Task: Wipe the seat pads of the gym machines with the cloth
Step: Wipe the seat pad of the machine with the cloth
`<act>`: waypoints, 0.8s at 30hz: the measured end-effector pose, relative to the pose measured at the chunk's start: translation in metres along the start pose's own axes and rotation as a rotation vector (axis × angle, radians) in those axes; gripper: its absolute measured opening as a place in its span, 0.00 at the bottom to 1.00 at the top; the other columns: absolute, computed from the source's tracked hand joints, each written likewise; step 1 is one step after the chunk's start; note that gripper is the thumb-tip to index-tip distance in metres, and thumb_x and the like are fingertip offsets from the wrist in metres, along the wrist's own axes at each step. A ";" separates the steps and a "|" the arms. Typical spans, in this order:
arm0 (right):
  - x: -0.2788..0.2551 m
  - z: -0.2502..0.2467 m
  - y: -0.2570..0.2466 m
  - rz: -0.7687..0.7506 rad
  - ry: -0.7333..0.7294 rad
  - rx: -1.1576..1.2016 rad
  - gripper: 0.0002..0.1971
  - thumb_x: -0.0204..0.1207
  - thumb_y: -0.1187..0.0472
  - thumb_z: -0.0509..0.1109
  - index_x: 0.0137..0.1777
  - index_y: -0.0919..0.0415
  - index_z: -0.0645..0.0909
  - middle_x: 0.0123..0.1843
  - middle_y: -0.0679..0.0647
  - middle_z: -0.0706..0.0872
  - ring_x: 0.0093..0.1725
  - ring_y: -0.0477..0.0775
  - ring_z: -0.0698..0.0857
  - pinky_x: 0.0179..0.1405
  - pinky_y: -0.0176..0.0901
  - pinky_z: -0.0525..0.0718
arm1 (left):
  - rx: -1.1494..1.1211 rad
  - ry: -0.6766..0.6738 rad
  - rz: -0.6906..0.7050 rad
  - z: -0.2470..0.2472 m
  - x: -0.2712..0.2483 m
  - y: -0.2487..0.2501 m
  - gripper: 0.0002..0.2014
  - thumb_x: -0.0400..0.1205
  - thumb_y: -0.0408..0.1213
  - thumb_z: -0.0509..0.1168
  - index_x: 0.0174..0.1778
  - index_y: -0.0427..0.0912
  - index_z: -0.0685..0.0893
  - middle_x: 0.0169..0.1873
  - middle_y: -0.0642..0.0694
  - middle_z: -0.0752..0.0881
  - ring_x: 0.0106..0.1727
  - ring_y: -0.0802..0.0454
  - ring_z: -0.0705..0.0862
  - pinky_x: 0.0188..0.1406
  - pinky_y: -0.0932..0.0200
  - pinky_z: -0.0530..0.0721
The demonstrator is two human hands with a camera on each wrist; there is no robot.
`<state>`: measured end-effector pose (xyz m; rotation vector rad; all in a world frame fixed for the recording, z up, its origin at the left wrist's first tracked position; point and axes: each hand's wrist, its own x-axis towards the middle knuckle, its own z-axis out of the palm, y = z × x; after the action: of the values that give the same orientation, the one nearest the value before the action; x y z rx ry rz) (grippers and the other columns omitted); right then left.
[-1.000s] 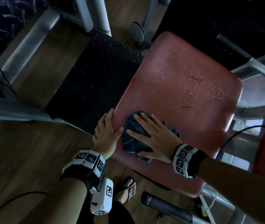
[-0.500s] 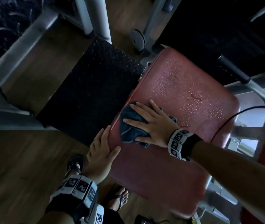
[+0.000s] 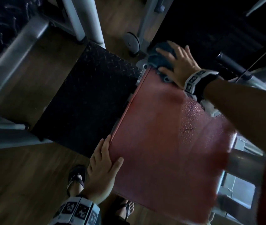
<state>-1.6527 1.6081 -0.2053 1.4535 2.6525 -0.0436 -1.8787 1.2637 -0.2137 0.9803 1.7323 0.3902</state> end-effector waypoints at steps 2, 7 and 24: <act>0.010 0.002 0.014 0.136 0.007 0.076 0.33 0.79 0.32 0.48 0.83 0.41 0.55 0.79 0.61 0.66 0.78 0.66 0.66 0.80 0.70 0.53 | 0.001 0.012 0.009 0.002 0.001 -0.002 0.40 0.69 0.74 0.45 0.77 0.78 0.36 0.79 0.70 0.44 0.81 0.55 0.51 0.78 0.39 0.54; 0.017 0.011 0.018 0.388 -0.047 0.134 0.32 0.81 0.33 0.47 0.83 0.44 0.55 0.76 0.64 0.71 0.74 0.72 0.69 0.80 0.65 0.56 | 0.020 -0.016 0.014 0.001 0.005 -0.005 0.41 0.67 0.74 0.46 0.75 0.78 0.35 0.79 0.68 0.44 0.82 0.51 0.52 0.78 0.38 0.56; -0.155 0.030 -0.143 0.161 0.014 0.224 0.36 0.78 0.40 0.57 0.84 0.52 0.57 0.86 0.59 0.56 0.84 0.62 0.56 0.80 0.58 0.58 | 0.126 -0.015 -0.075 -0.001 0.008 0.012 0.45 0.70 0.69 0.56 0.82 0.64 0.45 0.82 0.49 0.52 0.79 0.37 0.59 0.75 0.36 0.61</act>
<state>-1.6878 1.3983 -0.2214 1.7348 2.6012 -0.3269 -1.8756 1.2772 -0.2102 1.0021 1.7919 0.2267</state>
